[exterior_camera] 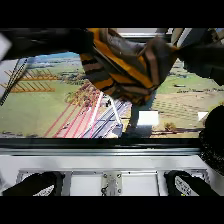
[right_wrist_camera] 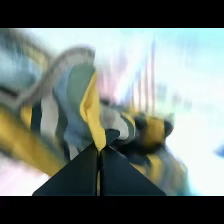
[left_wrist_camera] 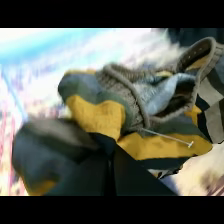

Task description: Fold the clothes and pants, and hang the long-sleeved shirts on hangers.

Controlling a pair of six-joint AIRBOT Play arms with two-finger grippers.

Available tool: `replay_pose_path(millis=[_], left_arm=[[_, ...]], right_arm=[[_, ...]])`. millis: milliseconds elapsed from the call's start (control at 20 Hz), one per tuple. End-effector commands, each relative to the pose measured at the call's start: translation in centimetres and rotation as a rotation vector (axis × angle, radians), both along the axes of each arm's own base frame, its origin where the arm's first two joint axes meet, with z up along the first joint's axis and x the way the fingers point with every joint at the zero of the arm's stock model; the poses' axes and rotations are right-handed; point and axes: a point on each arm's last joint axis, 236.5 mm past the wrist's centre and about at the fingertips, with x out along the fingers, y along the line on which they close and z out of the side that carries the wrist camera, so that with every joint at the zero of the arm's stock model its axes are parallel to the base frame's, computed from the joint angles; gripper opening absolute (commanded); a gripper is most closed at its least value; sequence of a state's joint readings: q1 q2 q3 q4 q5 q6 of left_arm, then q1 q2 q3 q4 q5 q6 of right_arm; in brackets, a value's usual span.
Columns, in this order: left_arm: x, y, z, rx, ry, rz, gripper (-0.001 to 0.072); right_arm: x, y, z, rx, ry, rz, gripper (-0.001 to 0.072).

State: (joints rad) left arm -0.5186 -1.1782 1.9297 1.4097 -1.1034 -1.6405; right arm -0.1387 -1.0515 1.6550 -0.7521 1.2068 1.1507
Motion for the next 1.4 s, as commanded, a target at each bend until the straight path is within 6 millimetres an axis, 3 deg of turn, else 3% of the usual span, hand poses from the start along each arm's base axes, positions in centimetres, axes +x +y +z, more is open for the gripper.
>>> replay_pose_path(millis=[0,100,200,350,450,550,700,800,900,1050,1200,1350], left_arm=[[-8.9,2.8,10.8,-0.243,-0.297,-0.042,0.001],[-12.1,3.3,14.0,-0.323,-0.39,-0.083,0.001],[-13.1,3.9,15.6,-0.356,-0.448,-0.082,0.001],[-10.8,4.9,15.1,-0.34,-0.438,-0.009,0.001],[-6.9,5.4,12.6,-0.298,-0.362,0.071,0.001],[-1.7,6.5,7.6,-0.215,-0.215,0.168,0.001],[4.5,8.1,-3.2,-0.049,0.094,0.272,0.001],[6.8,8.2,-10.0,0.052,0.277,0.292,0.001],[7.6,6.8,-14.3,0.104,0.367,0.271,0.001],[5.2,4.3,-21.6,0.195,0.507,0.212,0.001],[-0.4,2.0,-29.4,0.311,0.641,0.118,0.0011],[-6.6,1.1,-36.9,0.424,0.772,0.047,0.001]], right_arm=[[-8.6,1.3,13.3,0.067,-0.369,-0.023,0.0008],[-11.5,1.6,16.3,0.13,-0.455,-0.032,0.0008],[-12.5,1.6,17.2,0.18,-0.458,-0.045,0.0008],[-11.5,1.7,16.1,0.237,-0.368,-0.044,0.0008],[-9.4,1.7,13.8,0.238,-0.264,-0.041,0.0008],[-6.1,1.1,9.9,0.213,-0.117,-0.061,0.0008],[-0.3,-1.3,1.5,0.092,0.125,-0.128,0.0008],[3.2,-2.8,-4.2,0.009,0.245,-0.18,0.0008],[5.0,-3.5,-9.6,-0.097,0.336,-0.218,0.0007],[3.5,-4.0,-17.2,-0.268,0.468,-0.233,0.0008],[-0.6,-4.0,-24.3,-0.34,0.612,-0.211,0.0008],[-3.9,-4.5,-29.2,-0.362,0.702,-0.212,0.0009]])
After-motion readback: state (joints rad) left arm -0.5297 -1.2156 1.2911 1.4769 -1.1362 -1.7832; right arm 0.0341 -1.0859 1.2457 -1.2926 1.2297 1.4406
